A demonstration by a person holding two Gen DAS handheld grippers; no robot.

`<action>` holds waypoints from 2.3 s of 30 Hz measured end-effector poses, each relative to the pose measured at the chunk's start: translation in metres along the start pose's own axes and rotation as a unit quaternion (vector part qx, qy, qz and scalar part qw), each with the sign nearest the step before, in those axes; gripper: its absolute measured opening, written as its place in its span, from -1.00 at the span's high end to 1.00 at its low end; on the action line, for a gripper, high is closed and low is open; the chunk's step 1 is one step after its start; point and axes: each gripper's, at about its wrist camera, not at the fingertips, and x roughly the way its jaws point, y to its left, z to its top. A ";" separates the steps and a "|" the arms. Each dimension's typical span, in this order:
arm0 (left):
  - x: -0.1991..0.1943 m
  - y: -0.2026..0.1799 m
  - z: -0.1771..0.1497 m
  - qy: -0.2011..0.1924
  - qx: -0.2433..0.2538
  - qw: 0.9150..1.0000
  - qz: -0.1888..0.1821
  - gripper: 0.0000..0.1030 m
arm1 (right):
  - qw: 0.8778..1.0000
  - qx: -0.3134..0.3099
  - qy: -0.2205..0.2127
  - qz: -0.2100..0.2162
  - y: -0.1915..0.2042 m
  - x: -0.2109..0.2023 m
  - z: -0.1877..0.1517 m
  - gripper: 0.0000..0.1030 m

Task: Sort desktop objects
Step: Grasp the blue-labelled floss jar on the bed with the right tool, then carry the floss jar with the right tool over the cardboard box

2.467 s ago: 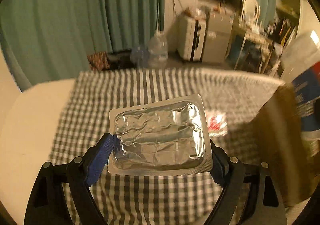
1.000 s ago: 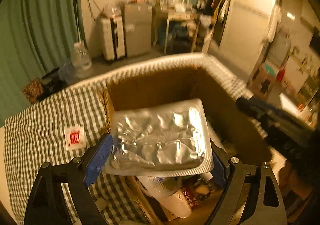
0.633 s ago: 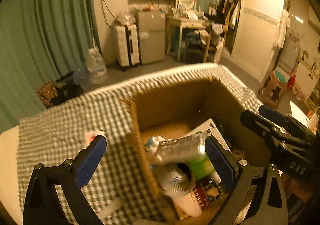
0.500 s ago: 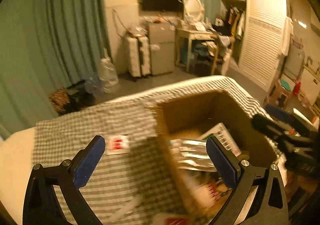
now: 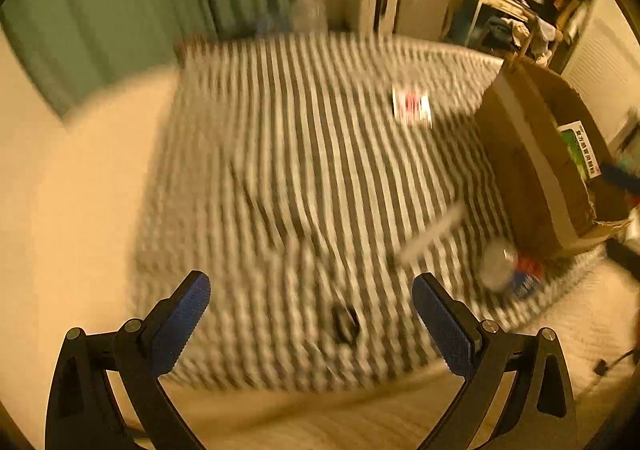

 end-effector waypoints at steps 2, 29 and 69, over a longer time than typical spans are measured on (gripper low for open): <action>0.025 0.003 -0.005 0.052 -0.007 0.998 -0.025 -1.00 | 0.998 -0.020 0.062 -0.009 0.011 0.032 -0.008 -0.71; 0.087 -0.026 -0.019 0.153 -0.017 0.987 -0.052 0.91 | 0.962 -0.066 0.253 -0.076 -0.027 0.127 -0.079 -0.19; 0.002 -0.317 0.103 -0.171 0.186 0.957 -0.140 0.87 | 0.955 0.193 -0.104 -0.202 -0.242 -0.088 -0.058 -0.21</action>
